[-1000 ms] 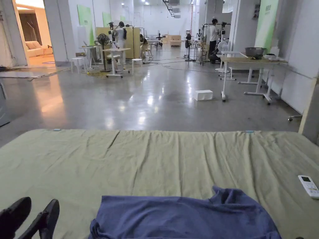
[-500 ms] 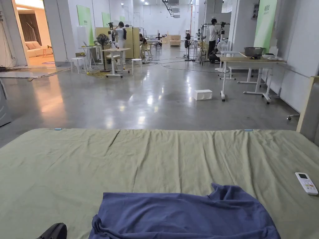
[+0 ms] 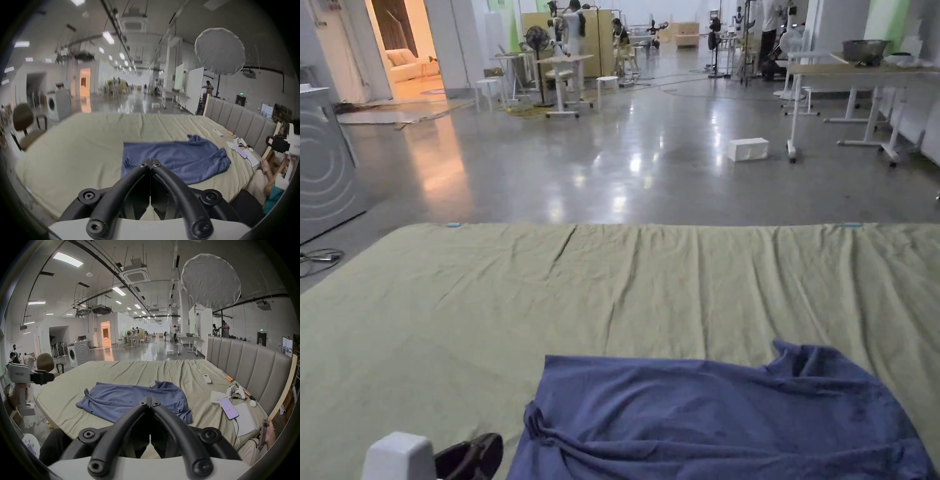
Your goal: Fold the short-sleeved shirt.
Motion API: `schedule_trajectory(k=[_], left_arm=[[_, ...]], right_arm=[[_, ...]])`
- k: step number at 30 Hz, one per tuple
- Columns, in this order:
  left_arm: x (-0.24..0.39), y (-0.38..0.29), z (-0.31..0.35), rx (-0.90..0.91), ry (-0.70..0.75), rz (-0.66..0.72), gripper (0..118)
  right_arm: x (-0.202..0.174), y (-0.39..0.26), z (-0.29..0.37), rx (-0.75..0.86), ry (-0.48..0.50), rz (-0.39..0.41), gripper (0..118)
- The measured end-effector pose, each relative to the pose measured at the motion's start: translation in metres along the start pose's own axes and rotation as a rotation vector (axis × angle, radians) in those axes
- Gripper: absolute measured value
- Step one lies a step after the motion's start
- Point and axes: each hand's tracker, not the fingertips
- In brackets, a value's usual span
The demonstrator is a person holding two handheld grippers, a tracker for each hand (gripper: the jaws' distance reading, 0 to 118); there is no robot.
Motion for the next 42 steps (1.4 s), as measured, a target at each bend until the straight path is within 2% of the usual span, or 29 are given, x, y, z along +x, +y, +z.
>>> schedule_trajectory(k=[1, 2, 5, 6, 8, 11, 13, 14, 16, 17, 18, 23, 26, 27, 28, 30, 34, 37, 38, 39, 40, 41, 42], left_arm=[[-0.01, -0.007, -0.021, -0.045, 0.012, 0.04, 1], [-0.019, -0.015, -0.041, -0.081, 0.035, 0.073, 9], [-0.044, -0.039, -0.099, -0.201, 0.05, 0.127, 71], [-0.05, -0.049, -0.116, -0.225, 0.055, 0.137, 83], [-0.058, -0.062, -0.143, -0.294, 0.057, 0.111, 83], [-0.069, -0.081, -0.174, -0.352, 0.141, 0.118, 83], [-0.071, -0.087, -0.186, -0.381, 0.147, 0.153, 78], [-0.072, -0.089, -0.19, -0.396, 0.142, 0.155, 71], [-0.066, -0.087, -0.192, -0.396, 0.167, 0.113, 35], [-0.06, -0.087, -0.192, -0.392, 0.192, 0.059, 21], [-0.054, -0.088, -0.192, -0.386, 0.192, 0.009, 18], [-0.034, -0.09, -0.207, -0.467, 0.21, -0.106, 14], [-0.03, -0.087, -0.211, -0.495, 0.212, -0.139, 14], [-0.03, -0.086, -0.213, -0.514, 0.209, -0.169, 14], [-0.03, -0.084, -0.215, -0.531, 0.204, -0.188, 14], [-0.031, -0.081, -0.218, -0.543, 0.202, -0.18, 14], [-0.035, -0.086, -0.215, -0.523, 0.201, -0.163, 14], [-0.035, -0.087, -0.214, -0.51, 0.203, -0.168, 14], [-0.035, -0.087, -0.214, -0.51, 0.204, -0.169, 14], [-0.035, -0.086, -0.215, -0.512, 0.203, -0.169, 14], [-0.03, -0.085, -0.212, -0.515, 0.202, -0.169, 14], [-0.027, -0.085, -0.211, -0.517, 0.2, -0.168, 14], [-0.026, -0.085, -0.211, -0.517, 0.2, -0.165, 14]], right_arm=[[0.001, -0.002, -0.004, -0.006, 0.0, -0.002, 0], [0.002, -0.006, -0.007, -0.02, -0.002, -0.008, 0], [0.005, -0.016, -0.019, -0.075, -0.014, 0.0, 0], [0.005, -0.017, -0.022, -0.09, -0.013, -0.003, 0], [0.007, -0.022, -0.029, -0.118, -0.011, -0.022, 0], [0.008, -0.028, -0.036, -0.15, -0.024, -0.037, 0], [0.009, -0.034, -0.038, -0.159, -0.028, -0.058, 0], [0.011, -0.036, -0.039, -0.165, -0.028, -0.069, 0], [0.013, -0.04, -0.04, -0.183, -0.027, -0.086, 0], [0.013, -0.041, -0.04, -0.187, -0.03, -0.084, 0], [0.015, -0.044, -0.041, -0.194, -0.032, -0.08, 0], [0.028, -0.051, -0.048, -0.216, -0.035, -0.097, 0], [0.043, -0.049, -0.067, -0.183, -0.084, -0.079, 0], [0.051, -0.05, -0.079, -0.176, -0.104, -0.081, 6], [0.061, -0.053, -0.094, -0.184, -0.118, -0.102, 23], [0.083, -0.064, -0.131, -0.269, -0.141, -0.166, 71], [0.113, -0.093, -0.2, -0.349, -0.131, -0.276, 70], [0.121, -0.115, -0.247, -0.45, -0.168, -0.195, 70], [0.121, -0.122, -0.26, -0.498, -0.199, -0.14, 70], [0.119, -0.131, -0.27, -0.562, -0.21, -0.091, 64], [0.115, -0.137, -0.272, -0.582, -0.176, -0.067, 60], [0.109, -0.135, -0.266, -0.516, -0.172, -0.045, 51], [0.103, -0.129, -0.26, -0.492, -0.194, -0.02, 21]])
